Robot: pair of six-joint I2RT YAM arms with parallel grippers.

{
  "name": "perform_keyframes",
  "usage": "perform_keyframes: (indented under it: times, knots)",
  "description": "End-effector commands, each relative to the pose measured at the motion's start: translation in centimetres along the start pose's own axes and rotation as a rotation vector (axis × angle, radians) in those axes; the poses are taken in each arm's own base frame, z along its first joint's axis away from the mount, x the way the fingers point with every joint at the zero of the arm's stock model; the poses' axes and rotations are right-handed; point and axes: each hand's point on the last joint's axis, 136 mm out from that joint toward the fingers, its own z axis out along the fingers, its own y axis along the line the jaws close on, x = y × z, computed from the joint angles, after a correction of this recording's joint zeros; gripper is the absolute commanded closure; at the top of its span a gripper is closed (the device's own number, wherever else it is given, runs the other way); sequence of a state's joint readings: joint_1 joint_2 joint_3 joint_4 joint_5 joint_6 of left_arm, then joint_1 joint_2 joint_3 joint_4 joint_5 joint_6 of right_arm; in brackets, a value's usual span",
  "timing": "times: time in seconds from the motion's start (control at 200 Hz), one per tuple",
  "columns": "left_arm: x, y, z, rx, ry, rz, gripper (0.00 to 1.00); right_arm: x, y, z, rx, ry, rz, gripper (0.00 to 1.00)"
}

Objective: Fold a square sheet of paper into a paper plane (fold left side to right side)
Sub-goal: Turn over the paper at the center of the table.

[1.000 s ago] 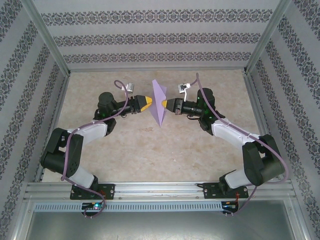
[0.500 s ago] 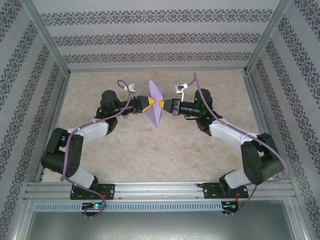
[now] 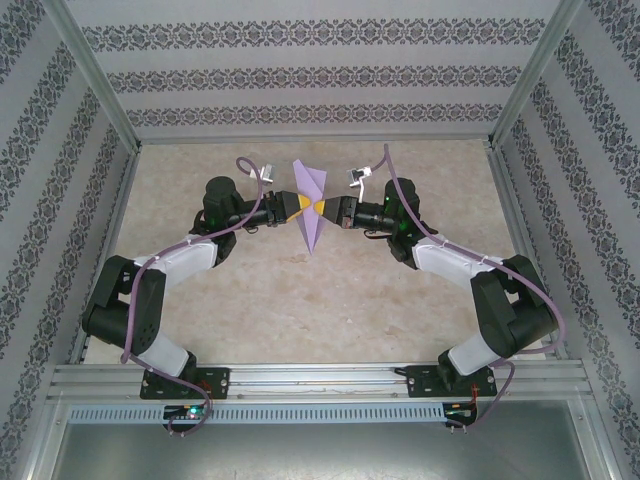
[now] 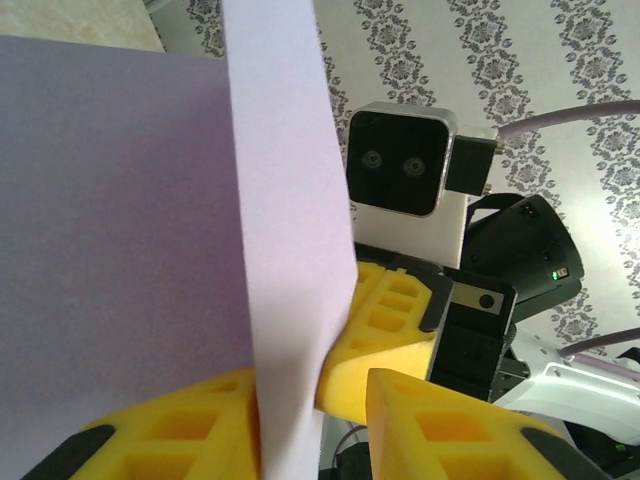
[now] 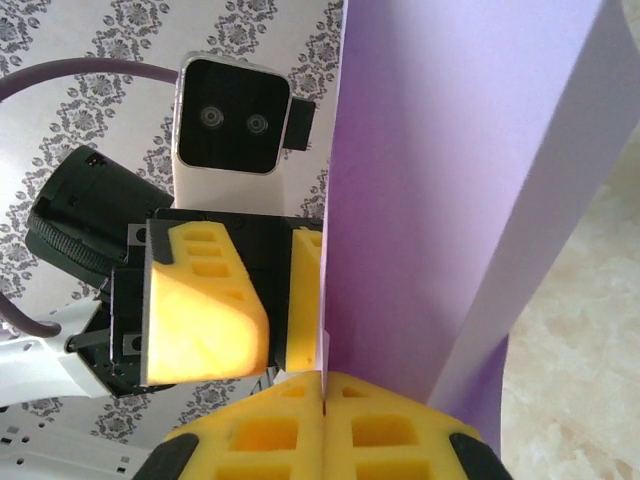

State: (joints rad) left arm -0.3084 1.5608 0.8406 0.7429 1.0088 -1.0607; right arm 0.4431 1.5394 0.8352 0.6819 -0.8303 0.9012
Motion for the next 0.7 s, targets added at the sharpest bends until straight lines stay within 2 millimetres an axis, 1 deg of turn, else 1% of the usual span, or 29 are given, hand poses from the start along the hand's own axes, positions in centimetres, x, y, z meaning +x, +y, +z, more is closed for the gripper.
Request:
perform_keyframes:
  times: [0.0, 0.115, 0.22, 0.3, 0.425, 0.55, 0.62, 0.695]
  knots:
    - [-0.3, -0.5, 0.4, -0.002, 0.005, 0.049, 0.72, -0.6, 0.8, 0.3, -0.031, -0.019, -0.026, 0.94]
    - [-0.2, -0.1, 0.2, -0.034, 0.002, 0.056, 0.76, -0.4, 0.3, 0.1, -0.016, -0.028, -0.015, 0.90]
    - [-0.1, -0.2, 0.1, -0.044, 0.006, 0.062, 0.82, -0.5, 0.5, 0.1, -0.023, -0.025, -0.022, 0.87]
    - [-0.1, 0.0, -0.1, -0.064, 0.001, 0.072, 0.85, -0.6, 0.5, -0.2, -0.016, -0.036, -0.027, 0.82]
    - [-0.4, -0.8, -0.1, -0.043, -0.009, 0.082, 0.87, -0.9, 0.4, -0.9, -0.001, -0.057, -0.026, 0.74]
    - [-0.9, -1.3, -0.1, -0.034, -0.029, 0.092, 0.89, -1.5, 0.3, -2.5, 0.028, -0.101, -0.027, 0.68]
    - [-1.1, -1.6, 0.0, -0.022, -0.031, 0.096, 0.90, -1.8, 0.1, -3.8, 0.056, -0.127, -0.029, 0.66]
    - [-1.2, -1.7, -0.1, -0.026, -0.033, 0.108, 0.90, -1.8, -0.2, -5.1, 0.101, -0.147, -0.045, 0.60]
